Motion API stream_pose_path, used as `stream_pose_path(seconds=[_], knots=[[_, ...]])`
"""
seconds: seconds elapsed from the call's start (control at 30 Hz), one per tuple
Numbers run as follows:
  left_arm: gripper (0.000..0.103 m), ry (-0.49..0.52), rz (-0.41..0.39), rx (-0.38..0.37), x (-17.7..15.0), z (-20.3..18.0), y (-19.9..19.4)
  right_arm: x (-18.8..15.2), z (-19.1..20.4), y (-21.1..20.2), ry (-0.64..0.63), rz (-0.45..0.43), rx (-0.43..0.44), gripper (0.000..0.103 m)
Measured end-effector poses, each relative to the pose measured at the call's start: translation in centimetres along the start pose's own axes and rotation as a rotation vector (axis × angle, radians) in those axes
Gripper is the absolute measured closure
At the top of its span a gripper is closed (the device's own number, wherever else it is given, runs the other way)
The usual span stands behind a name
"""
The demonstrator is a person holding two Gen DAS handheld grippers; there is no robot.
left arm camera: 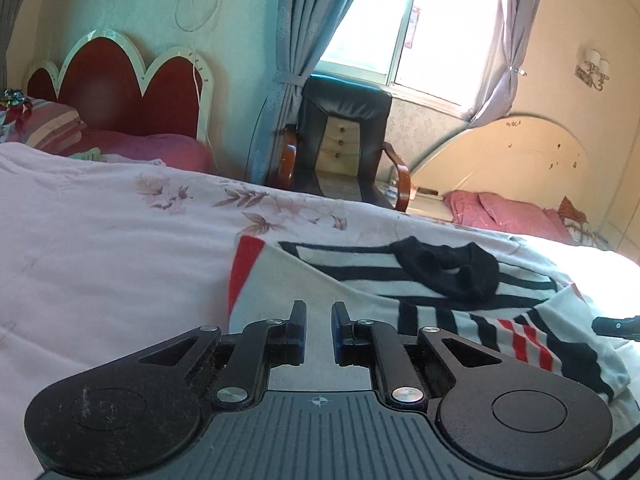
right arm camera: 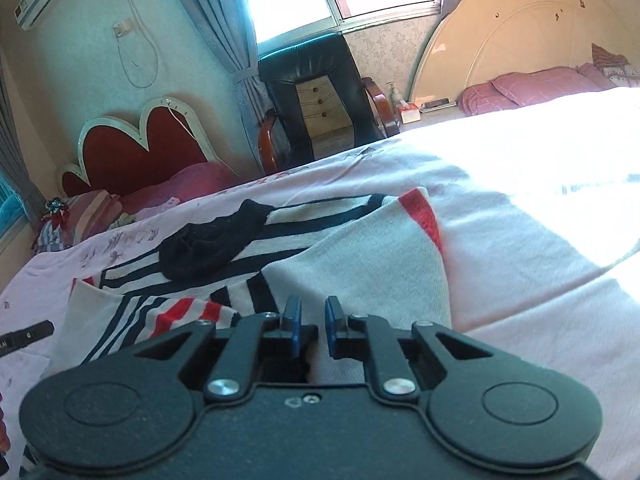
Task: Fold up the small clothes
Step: 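Open both grippers and lift them off the folded sweater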
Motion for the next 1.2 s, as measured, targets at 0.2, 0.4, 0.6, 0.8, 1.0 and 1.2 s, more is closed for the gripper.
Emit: stream_pose_path(seconds=[0.2,0.4,0.6,0.8,1.0,1.2], knots=[[0.091,0.057,0.087,0.022,-0.1,1.6,6.7,1.2,0.1,4.0,-0.047,0.01,-0.007,0.088],[0.091,0.019,0.088,0.047,-1.5,3.3,8.2,-0.7,0.4,6.4,-0.099,0.072,-0.03,0.089],[0.054,0.1,0.048,0.017,0.1,-0.2,6.2,0.1,2.6,4.7,-0.093,0.029,0.023,0.081],[0.04,0.144,0.059,-0.13,-1.5,-8.9,5.2,-2.0,10.0,5.7,-0.129,0.086,0.225,0.087],[0.04,0.159,0.106,-0.097,-4.1,-6.9,4.7,-4.2,11.3,6.1,-0.246,0.142,0.221,0.093],[0.04,0.099,0.09,0.036,-0.7,-1.4,7.1,-3.1,8.1,5.8,-0.215,0.127,0.183,0.094]])
Point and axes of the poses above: each gripper's, at about its wrist camera, not at the fingertips, and y roughly the way its jaws point, z to its left, x to its top, the point moved 6 cm from there along y, roughly the way its jaws point, and after that the axes turned 14 degrees about -z, right-handed, at the moved point
